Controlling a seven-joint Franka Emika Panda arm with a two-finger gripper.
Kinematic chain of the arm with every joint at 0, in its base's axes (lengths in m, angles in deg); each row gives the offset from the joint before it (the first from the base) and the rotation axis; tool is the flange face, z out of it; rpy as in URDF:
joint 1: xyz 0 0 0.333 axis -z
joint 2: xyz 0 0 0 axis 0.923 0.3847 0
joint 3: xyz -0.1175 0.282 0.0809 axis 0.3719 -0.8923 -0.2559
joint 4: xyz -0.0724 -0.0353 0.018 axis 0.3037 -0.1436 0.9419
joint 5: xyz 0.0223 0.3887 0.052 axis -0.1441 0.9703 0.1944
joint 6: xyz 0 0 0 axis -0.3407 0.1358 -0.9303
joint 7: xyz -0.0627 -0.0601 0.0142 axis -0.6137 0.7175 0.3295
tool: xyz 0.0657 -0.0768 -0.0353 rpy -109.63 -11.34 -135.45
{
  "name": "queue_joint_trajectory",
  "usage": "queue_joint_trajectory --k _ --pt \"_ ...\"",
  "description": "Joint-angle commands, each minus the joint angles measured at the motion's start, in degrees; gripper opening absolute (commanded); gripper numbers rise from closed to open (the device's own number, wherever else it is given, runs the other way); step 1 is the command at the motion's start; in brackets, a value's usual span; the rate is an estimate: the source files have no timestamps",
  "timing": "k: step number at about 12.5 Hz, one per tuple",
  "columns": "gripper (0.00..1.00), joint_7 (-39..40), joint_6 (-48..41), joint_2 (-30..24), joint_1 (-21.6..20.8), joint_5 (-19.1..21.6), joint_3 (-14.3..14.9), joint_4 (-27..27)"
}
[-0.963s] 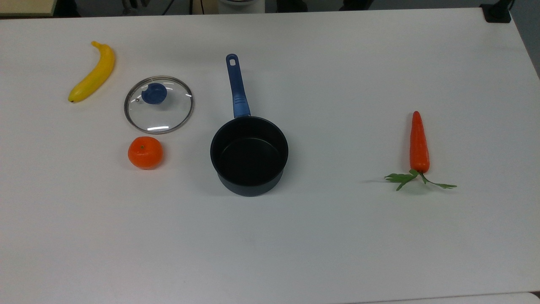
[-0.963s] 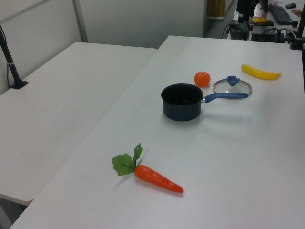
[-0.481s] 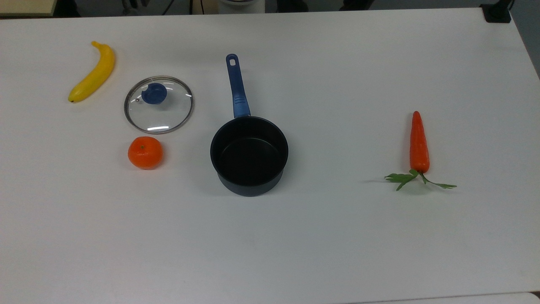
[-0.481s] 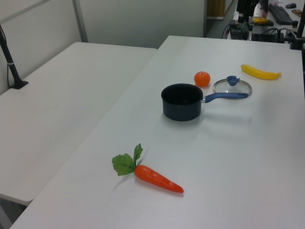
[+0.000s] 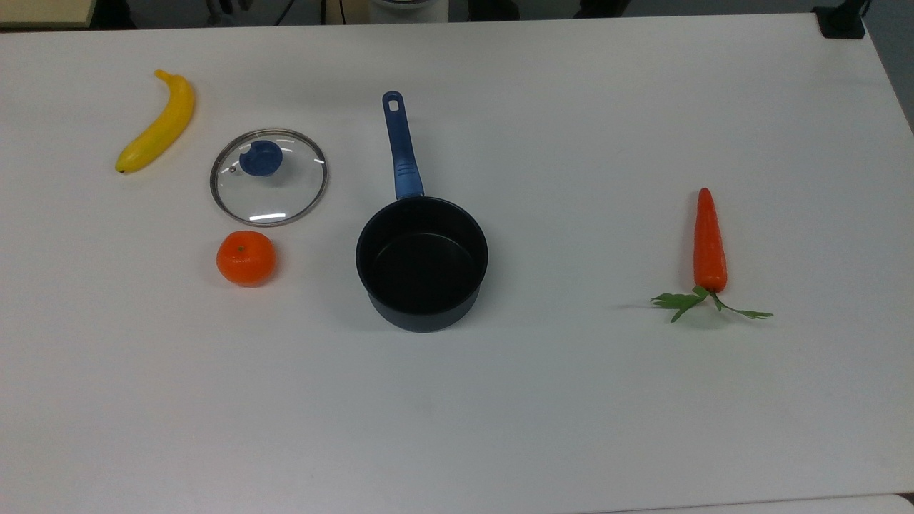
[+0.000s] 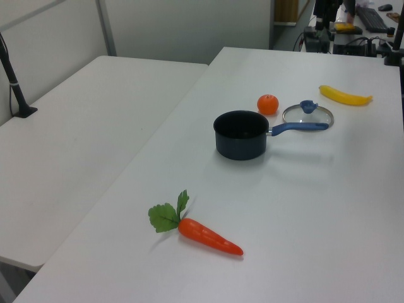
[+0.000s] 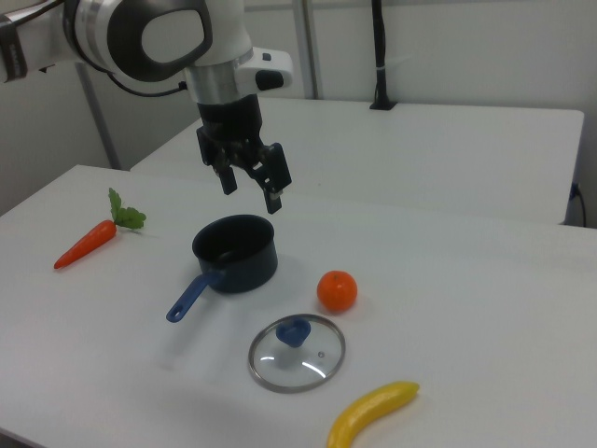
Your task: Close lid
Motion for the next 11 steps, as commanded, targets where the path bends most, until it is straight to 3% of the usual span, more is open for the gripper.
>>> queue_joint_trajectory --k 1,11 --pt "1.00 1.41 -1.57 -0.26 0.28 -0.58 0.09 -0.69" --pt "1.00 4.11 -1.66 -0.35 1.07 -0.06 0.70 -1.05"
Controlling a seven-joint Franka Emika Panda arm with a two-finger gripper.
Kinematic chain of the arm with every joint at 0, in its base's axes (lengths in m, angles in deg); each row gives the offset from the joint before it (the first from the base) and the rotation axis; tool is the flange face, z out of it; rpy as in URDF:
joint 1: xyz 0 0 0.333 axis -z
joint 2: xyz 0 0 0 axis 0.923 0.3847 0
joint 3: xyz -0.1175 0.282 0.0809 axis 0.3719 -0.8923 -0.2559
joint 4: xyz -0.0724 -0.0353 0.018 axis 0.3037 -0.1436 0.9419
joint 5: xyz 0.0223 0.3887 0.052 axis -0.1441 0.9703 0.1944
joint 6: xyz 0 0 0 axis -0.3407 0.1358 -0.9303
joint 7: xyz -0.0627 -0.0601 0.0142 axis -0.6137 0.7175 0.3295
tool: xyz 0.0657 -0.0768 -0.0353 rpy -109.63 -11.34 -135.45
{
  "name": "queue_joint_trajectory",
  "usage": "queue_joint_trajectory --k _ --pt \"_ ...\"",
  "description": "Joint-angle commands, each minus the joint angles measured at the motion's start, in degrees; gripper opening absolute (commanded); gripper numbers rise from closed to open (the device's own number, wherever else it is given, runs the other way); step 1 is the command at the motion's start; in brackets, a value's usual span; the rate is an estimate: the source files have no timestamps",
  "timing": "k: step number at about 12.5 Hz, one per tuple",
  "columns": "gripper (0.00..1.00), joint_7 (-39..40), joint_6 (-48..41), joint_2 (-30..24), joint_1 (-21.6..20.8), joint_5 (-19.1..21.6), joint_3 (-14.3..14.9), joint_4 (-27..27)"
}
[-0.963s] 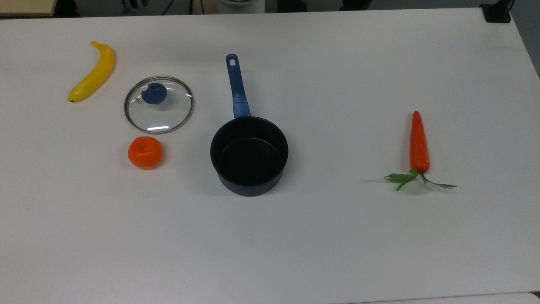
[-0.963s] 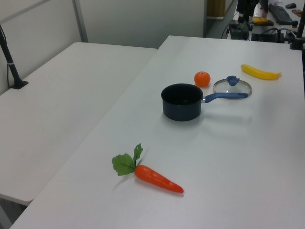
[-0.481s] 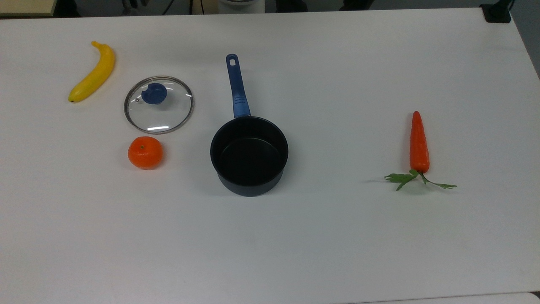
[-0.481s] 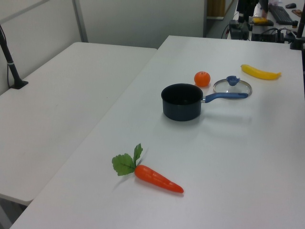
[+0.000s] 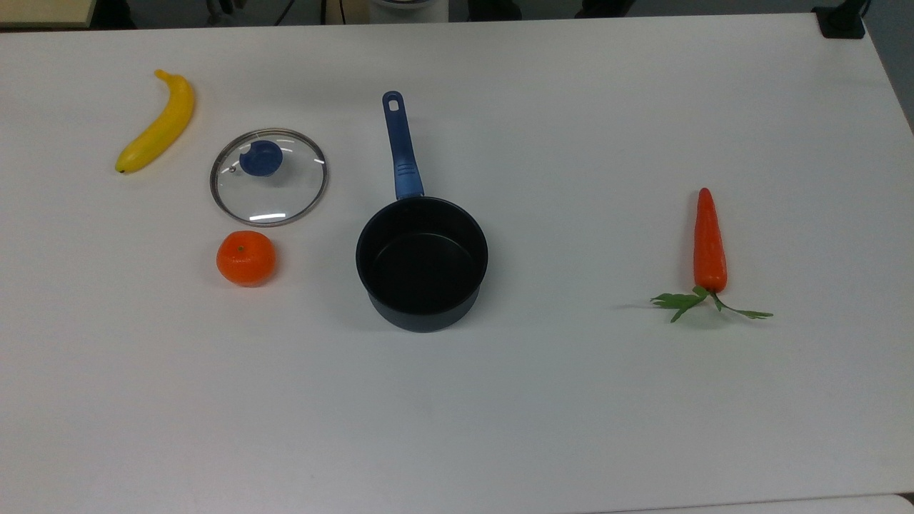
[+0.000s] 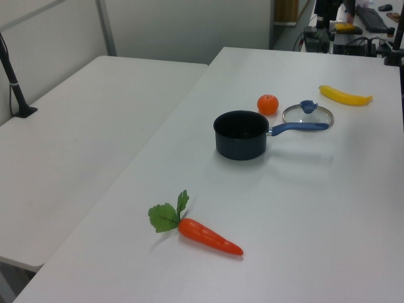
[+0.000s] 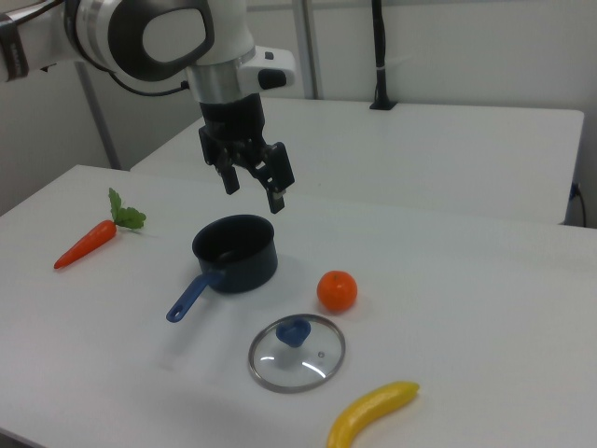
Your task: Close lid
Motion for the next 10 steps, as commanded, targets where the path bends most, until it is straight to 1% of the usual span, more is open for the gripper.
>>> queue_joint_trajectory --k 1,4,6,7,8,10 --pt "1.00 3.80 -1.92 -0.35 1.03 0.12 0.40 -0.81" --pt "1.00 3.37 -1.22 0.43 1.65 0.21 0.92 -0.73" --pt "1.00 3.98 1.05 3.50 2.44 -0.05 1.45 -0.38" --pt "1.00 3.03 1.76 5.60 2.35 0.04 1.37 -0.29" --pt "1.00 1.80 1.60 6.58 2.44 0.13 1.45 -0.20" --pt "1.00 -3.37 3.25 8.34 2.53 0.13 1.46 1.64"
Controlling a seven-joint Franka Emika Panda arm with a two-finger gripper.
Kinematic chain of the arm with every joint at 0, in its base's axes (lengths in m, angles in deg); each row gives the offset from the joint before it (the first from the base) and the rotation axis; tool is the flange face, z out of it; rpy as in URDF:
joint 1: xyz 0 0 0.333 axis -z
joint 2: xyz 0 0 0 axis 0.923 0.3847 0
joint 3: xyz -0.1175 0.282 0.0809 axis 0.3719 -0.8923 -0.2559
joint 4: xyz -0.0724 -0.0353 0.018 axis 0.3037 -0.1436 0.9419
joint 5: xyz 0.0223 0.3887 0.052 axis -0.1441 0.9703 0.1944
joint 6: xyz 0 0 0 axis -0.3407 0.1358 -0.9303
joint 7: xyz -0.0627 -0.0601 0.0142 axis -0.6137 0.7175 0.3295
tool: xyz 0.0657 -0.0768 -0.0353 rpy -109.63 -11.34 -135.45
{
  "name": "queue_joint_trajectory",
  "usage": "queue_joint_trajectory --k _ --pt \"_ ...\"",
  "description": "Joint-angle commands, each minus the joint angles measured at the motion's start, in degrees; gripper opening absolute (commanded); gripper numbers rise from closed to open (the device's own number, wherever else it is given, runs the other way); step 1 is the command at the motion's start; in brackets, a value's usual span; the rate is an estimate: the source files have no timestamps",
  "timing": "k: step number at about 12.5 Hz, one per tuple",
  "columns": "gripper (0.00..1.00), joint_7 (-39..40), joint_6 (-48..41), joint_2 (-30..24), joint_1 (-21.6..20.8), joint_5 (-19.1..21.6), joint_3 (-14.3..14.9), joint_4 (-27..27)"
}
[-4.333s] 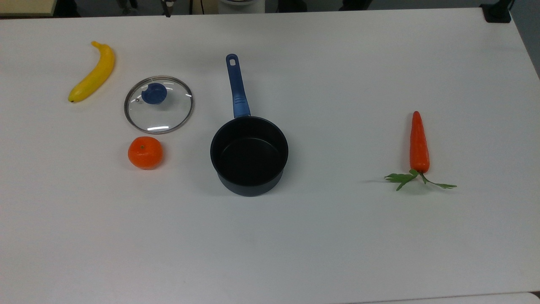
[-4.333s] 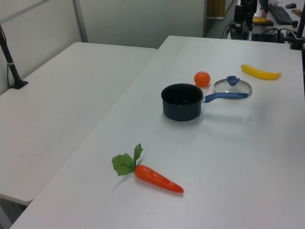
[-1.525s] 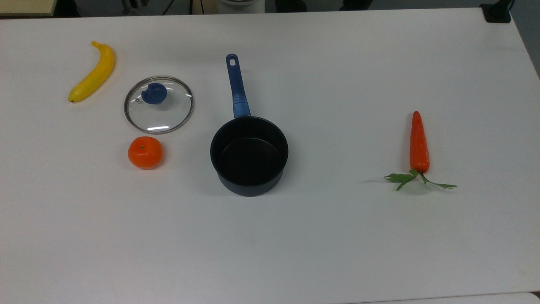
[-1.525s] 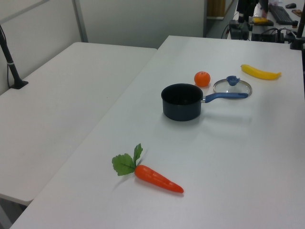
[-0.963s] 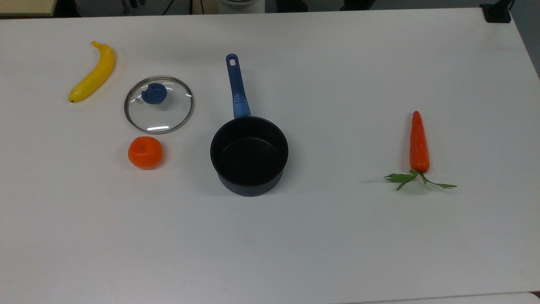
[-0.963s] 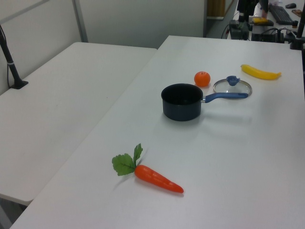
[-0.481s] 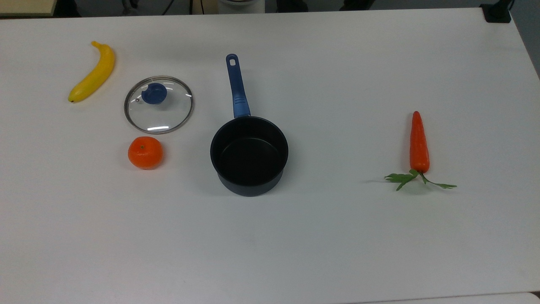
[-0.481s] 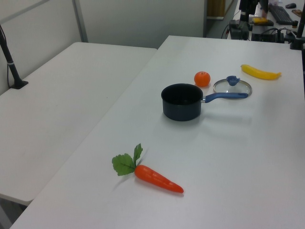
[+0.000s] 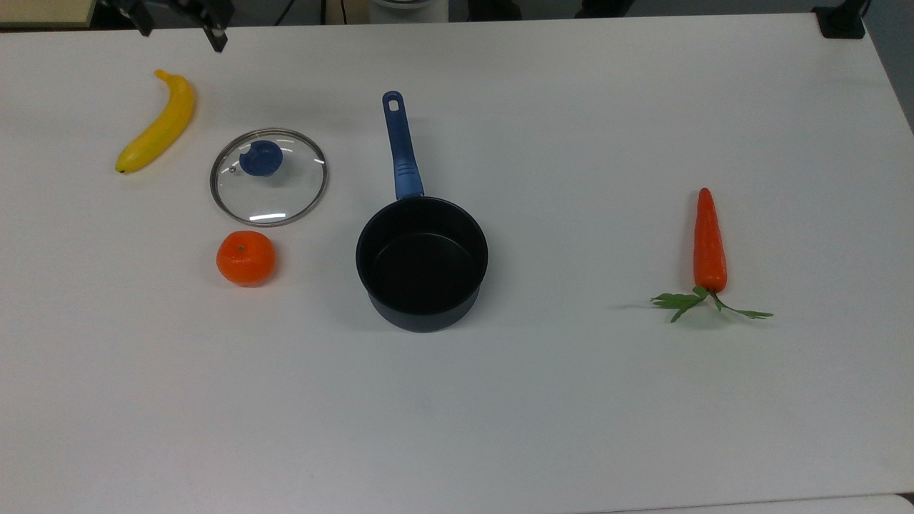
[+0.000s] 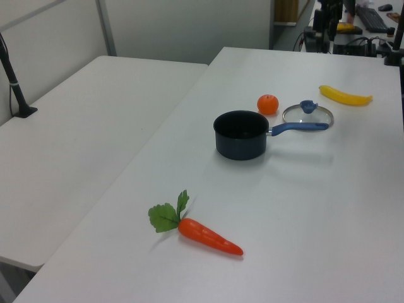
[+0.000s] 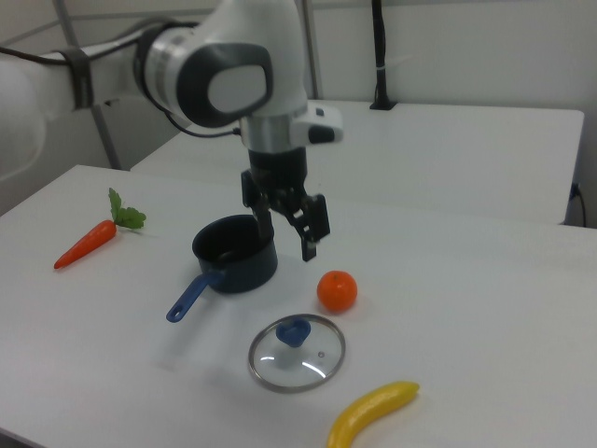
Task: Close lid
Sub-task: 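Move the gripper over the glass lid and lower onto the blue knob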
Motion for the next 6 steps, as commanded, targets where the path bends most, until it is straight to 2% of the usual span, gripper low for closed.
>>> queue_joint_trajectory --k 1,4,6 --pt "1.00 -7.95 5.67 2.21 0.24 0.03 0.06 3.90" --pt "1.00 -16.22 15.51 2.65 0.07 0.12 0.06 11.54" --pt "0.99 -17.74 22.54 2.31 -0.54 0.12 0.06 17.17"
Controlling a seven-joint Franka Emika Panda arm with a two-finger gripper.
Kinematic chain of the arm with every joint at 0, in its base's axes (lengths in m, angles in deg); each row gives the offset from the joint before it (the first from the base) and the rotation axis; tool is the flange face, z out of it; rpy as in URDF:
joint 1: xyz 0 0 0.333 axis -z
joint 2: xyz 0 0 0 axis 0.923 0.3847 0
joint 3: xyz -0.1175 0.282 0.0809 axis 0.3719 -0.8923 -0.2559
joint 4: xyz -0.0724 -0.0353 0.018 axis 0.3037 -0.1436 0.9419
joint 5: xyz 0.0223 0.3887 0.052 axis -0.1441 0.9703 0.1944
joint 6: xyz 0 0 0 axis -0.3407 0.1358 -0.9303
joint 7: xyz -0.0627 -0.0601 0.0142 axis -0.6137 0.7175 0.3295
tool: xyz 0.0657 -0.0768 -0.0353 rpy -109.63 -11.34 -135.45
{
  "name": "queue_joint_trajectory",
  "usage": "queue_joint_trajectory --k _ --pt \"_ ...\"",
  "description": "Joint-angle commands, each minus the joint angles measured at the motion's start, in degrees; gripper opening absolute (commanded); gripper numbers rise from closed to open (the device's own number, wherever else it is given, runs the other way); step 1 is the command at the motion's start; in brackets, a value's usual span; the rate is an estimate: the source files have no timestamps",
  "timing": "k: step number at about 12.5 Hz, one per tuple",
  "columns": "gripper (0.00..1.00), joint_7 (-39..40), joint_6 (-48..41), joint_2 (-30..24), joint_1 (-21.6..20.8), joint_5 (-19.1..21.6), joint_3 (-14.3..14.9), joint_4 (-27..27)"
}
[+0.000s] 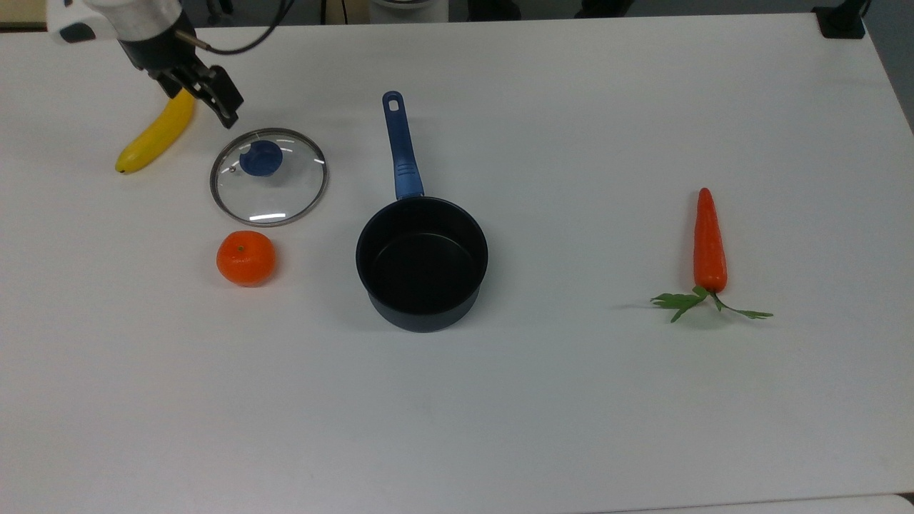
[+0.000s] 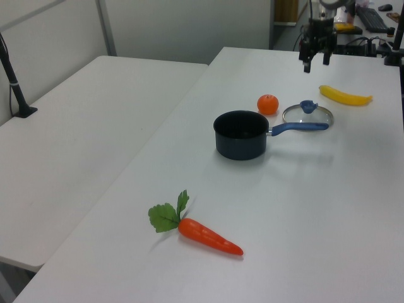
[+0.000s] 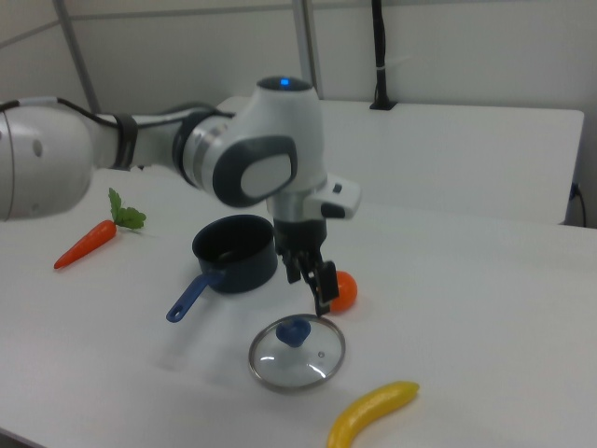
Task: Close lid
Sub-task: 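Move the gripper over the glass lid and lower onto the blue knob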
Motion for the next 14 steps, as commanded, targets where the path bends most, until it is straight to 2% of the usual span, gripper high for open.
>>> queue_joint_trajectory --k 1,4,8,14 --pt "0.99 -3.22 9.07 -1.55 -0.75 0.12 -0.07 8.21" --pt "0.98 -3.31 15.41 -1.20 -0.05 0.20 -0.08 12.52" --pt "0.98 -2.87 16.65 -0.06 0.31 0.20 -0.08 13.14" --pt "0.98 -3.75 18.94 0.56 -1.62 1.26 -0.08 14.02"
